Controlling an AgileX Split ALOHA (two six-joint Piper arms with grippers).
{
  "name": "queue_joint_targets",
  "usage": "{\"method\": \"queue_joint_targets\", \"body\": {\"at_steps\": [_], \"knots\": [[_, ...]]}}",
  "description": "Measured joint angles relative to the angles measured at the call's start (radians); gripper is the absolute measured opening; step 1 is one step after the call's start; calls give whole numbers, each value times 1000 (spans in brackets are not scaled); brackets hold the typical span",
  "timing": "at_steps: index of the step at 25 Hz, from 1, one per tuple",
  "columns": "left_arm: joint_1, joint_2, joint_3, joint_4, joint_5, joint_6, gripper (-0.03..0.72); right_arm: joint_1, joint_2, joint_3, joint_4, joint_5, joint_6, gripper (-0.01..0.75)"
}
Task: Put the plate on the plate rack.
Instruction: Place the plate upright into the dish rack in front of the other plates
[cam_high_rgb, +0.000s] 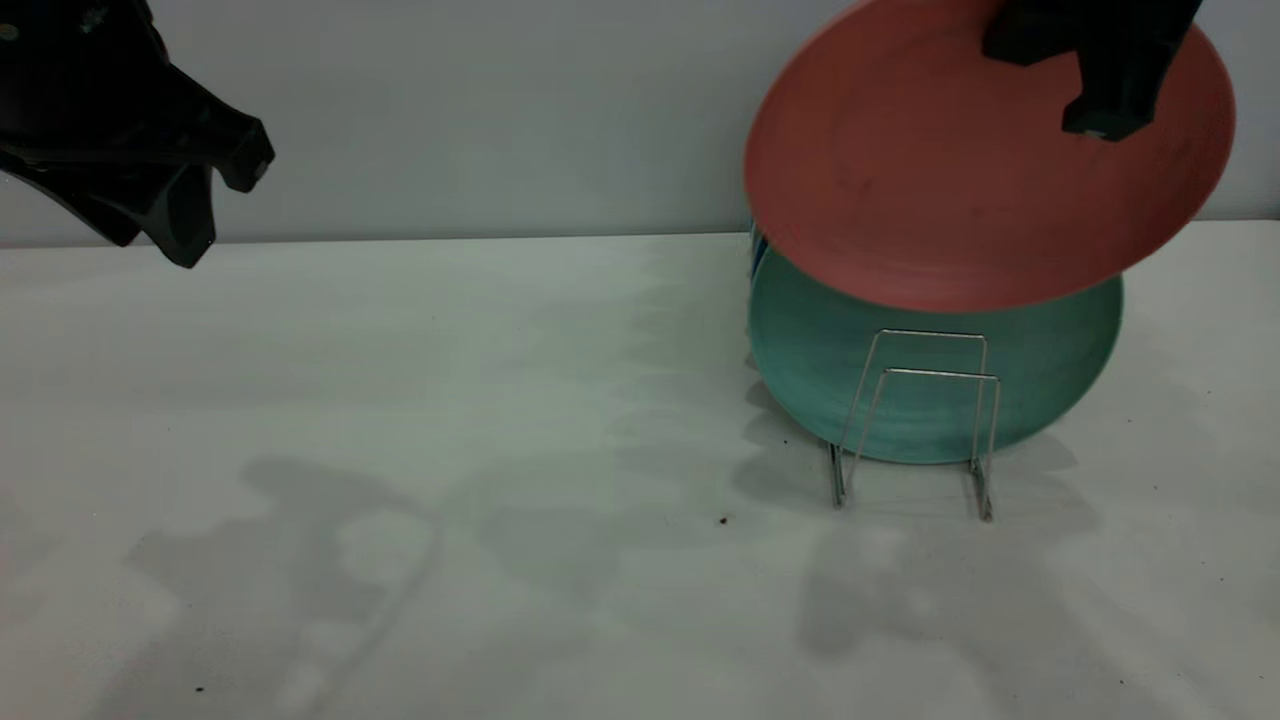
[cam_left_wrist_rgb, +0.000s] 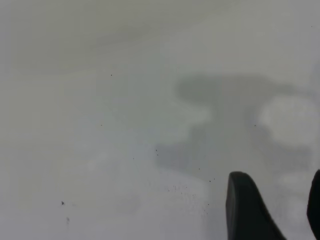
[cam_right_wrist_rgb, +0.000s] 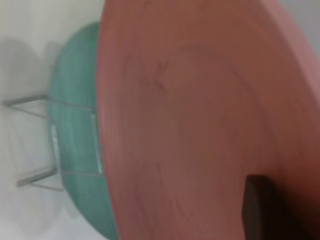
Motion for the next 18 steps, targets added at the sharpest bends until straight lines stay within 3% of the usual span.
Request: {"method": "queue_joint_targets", "body": {"at_steps": [7, 18], "knots": [[0, 0, 0, 0, -1, 0, 338, 0, 1, 0, -132, -4, 222, 113], [0, 0, 0, 0, -4, 0, 338, 0, 1, 3, -67, -4, 244, 113]]}}
